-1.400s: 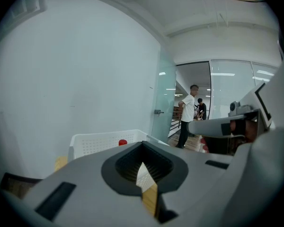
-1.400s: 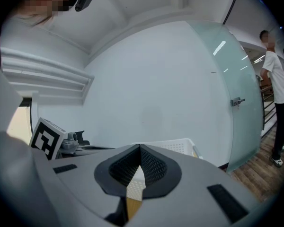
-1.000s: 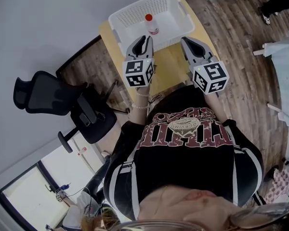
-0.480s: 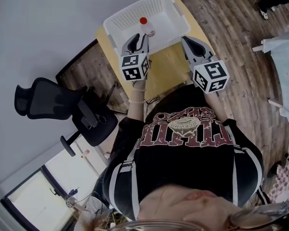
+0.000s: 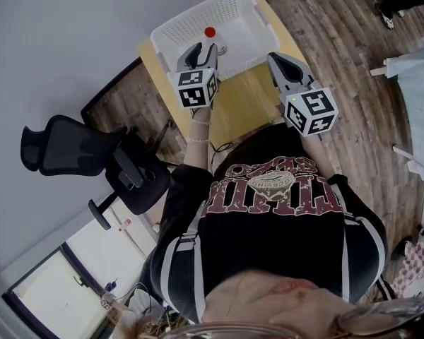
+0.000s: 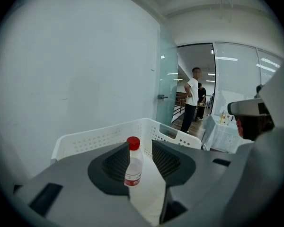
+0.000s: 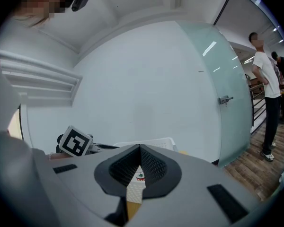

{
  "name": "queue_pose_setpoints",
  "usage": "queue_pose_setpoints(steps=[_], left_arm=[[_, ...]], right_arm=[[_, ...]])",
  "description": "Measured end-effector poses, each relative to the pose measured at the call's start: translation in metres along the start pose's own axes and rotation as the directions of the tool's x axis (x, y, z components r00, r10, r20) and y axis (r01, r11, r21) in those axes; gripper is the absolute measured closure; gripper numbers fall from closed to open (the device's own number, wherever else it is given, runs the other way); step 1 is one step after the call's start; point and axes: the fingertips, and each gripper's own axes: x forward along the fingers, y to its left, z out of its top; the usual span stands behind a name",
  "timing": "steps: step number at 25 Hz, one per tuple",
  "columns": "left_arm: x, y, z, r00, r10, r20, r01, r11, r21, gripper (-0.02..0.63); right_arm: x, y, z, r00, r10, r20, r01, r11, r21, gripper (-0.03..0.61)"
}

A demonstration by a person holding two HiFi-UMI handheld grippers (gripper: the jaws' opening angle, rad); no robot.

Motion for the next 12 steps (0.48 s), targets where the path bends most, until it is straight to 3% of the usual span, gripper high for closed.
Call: queue_pose_setpoints(steps=[12], left_arm=[[0.052, 0.011, -0.004, 0.984, -0.059, -0.168, 0.065, 0.997, 0.030, 0.340]], right_arm=[[0.003, -0.020, 0.001, 1.000, -0.023, 0.001, 0.023, 1.000, 0.021, 0.561]])
